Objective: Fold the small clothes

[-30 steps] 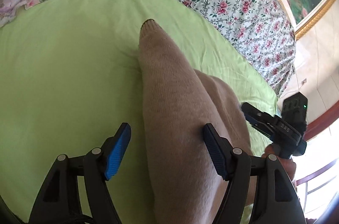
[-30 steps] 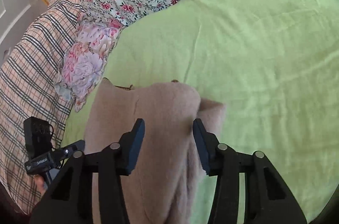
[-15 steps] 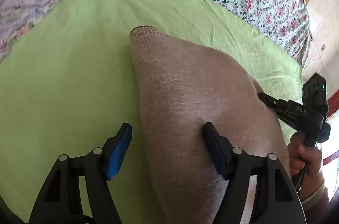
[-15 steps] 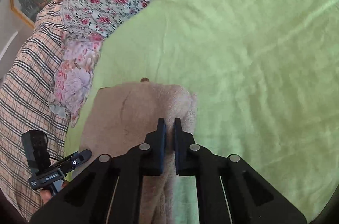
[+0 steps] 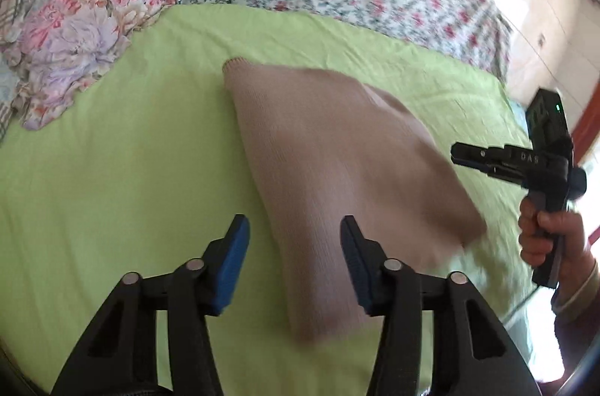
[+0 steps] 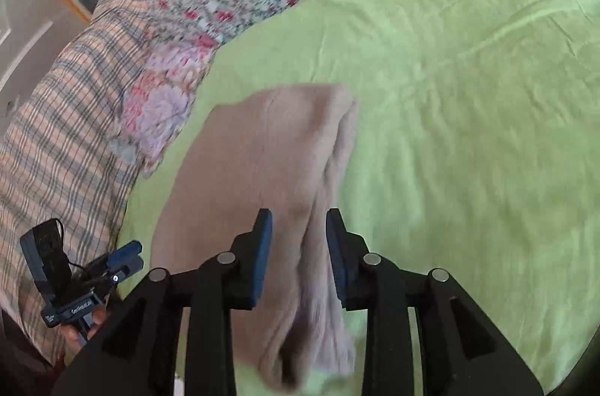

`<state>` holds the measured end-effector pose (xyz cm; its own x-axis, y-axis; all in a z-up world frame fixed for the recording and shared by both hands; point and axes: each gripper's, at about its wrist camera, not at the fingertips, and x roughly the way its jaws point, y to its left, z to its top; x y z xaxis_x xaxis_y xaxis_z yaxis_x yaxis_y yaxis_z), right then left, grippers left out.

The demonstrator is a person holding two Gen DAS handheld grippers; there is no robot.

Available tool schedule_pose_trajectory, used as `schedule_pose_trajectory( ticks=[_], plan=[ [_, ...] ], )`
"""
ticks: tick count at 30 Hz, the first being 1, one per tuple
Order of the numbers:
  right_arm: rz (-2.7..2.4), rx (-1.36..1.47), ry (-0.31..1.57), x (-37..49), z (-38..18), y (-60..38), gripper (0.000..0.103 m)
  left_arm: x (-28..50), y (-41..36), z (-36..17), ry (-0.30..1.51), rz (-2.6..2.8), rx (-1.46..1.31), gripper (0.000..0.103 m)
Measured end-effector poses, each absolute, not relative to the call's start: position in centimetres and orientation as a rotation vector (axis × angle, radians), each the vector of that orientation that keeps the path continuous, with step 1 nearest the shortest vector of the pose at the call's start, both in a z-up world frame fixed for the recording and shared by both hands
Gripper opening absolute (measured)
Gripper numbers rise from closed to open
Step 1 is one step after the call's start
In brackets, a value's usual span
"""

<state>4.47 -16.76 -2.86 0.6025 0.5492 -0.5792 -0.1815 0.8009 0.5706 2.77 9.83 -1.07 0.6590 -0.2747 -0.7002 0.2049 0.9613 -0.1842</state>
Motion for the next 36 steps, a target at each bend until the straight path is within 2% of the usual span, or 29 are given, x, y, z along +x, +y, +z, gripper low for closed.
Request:
schedule_pose_trajectory(
  ticks=[5, 11, 12, 13, 14, 15, 18, 22, 26, 31, 35, 36],
  plan=[
    [0.468, 0.457, 0.858, 0.9, -4.2, -15.5, 0.032, -1.4, 8.8, -3.4, 0.84, -0.296, -0.051, 0.05],
    [0.471, 0.407, 0.876, 0.7, -4.7, -14.2, 0.031, -1.3, 7.7, -5.3, 0.85, -0.287, 0.032, 0.052],
    [0.475, 0.412, 0.876, 0.8, -4.7, -14.2, 0.024, -1.1, 7.5, -5.6, 0.85, -0.279, 0.053, 0.052],
    [0.482, 0.418, 0.876, 0.8, -4.5, -14.2, 0.01, -0.9, 7.4, -5.9, 0.85, -0.27, 0.068, 0.051],
    [0.485, 0.42, 0.869, 0.7, -4.2, -14.2, 0.01, -0.7, 7.3, -6.2, 0.856, -0.243, 0.095, 0.041],
    [0.494, 0.423, 0.847, 0.4, -3.6, -14.3, 0.009, -0.5, 7.3, -6.4, 0.862, -0.224, 0.105, 0.021],
    [0.533, 0.434, 0.765, -0.4, -2.3, -15.1, 0.008, -0.1, 8.6, -6.3, 0.873, -0.214, 0.01, 0.015],
    [0.427, 0.322, 0.843, 0.0, -4.8, -15.4, 0.008, 0.1, 9.6, -7.1, 0.913, -0.2, -0.072, 0.012],
    [0.41, 0.333, 0.901, 0.5, -7.5, -15.4, 0.008, 0.5, 10.0, -7.4, 0.936, -0.203, -0.109, 0.012],
    [0.447, 0.374, 0.916, 0.8, -6.5, -16.1, 0.011, 0.1, 10.3, -6.9, 0.977, -0.277, -0.102, 0.013],
    [0.472, 0.489, 0.868, 1.6, -5.0, -18.1, 0.014, -1.6, 11.4, -3.8, 0.909, -0.373, -0.105, 0.015],
    [0.475, 0.511, 0.854, 2.2, -4.5, -18.4, 0.018, -1.8, 11.7, -3.0, 0.886, -0.395, -0.117, 0.016]
  ],
)
